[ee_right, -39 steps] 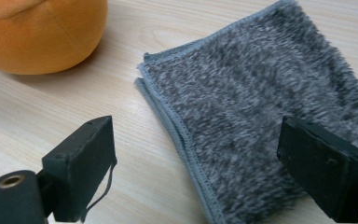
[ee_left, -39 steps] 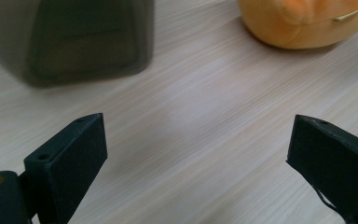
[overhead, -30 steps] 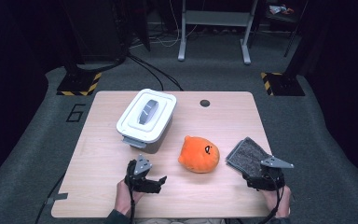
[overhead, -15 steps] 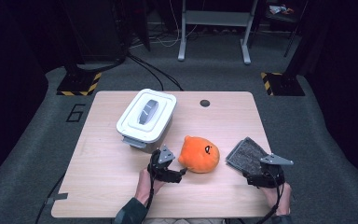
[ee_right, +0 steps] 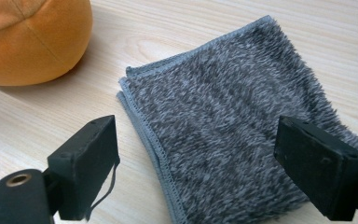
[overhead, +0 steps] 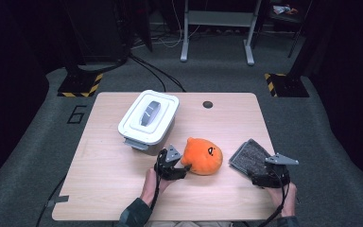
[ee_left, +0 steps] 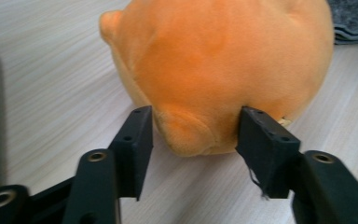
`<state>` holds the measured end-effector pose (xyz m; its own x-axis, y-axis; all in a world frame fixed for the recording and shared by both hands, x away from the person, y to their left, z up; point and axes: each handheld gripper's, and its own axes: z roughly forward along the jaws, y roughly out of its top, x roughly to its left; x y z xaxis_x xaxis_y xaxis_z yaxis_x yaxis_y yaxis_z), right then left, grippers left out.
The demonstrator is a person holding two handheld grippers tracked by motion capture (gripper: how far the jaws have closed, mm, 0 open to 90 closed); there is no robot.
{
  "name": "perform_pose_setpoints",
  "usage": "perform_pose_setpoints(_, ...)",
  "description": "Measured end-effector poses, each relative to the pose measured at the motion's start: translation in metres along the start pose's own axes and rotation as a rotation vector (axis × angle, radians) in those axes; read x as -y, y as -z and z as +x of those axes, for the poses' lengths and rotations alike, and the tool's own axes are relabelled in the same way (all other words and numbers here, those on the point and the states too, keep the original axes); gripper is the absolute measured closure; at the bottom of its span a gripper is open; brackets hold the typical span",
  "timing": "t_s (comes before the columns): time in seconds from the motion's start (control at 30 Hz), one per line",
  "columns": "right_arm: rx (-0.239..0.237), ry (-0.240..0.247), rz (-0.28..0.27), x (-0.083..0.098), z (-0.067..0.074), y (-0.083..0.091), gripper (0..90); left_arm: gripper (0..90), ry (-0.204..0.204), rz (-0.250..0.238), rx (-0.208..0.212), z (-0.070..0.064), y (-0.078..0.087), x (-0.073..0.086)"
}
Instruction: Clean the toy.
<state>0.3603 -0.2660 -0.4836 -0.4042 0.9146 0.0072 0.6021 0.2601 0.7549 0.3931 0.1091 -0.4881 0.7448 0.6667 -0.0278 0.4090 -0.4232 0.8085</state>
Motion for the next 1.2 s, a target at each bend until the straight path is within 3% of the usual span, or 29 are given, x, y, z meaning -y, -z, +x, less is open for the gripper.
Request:
perform_pose_setpoints(0.23,0.017,-0.006,0.013,-0.009,-0.004,-0.006,12.9,68.0,0.001,0.007,0.004,0.000,0.000,0.000)
perform_pose_setpoints(0.37,0.031,-0.019,0.054,-0.015,-0.005,-0.018,13.2,76.9,0.022,0.000,-0.002,-0.002,-0.001,0.000)
perform_pose_setpoints(0.57,0.056,-0.046,0.091,-0.020,-0.007,-0.031,14.5,80.3,0.041,-0.015,-0.018,-0.005,-0.001,0.001)
perform_pose_setpoints(0.6,0.062,-0.053,0.095,-0.020,-0.008,-0.033,15.0,80.3,0.059,-0.022,-0.001,-0.007,-0.001,0.002)
perform_pose_setpoints(0.8,0.067,-0.074,0.130,-0.020,-0.012,-0.043,17.7,80.3,0.056,-0.034,0.024,-0.013,-0.003,0.004)
perform_pose_setpoints(0.9,0.083,-0.076,0.174,-0.020,-0.013,-0.052,30.8,80.2,0.033,-0.036,0.032,-0.017,-0.003,0.004)
perform_pose_setpoints(0.97,0.071,-0.073,0.188,-0.019,-0.013,-0.055,34.2,80.1,0.037,-0.047,0.026,-0.018,-0.005,0.005)
perform_pose_setpoints(1.2,0.074,-0.106,0.163,-0.016,-0.014,-0.054,59.9,79.7,0.036,-0.053,0.027,-0.019,-0.005,0.006)
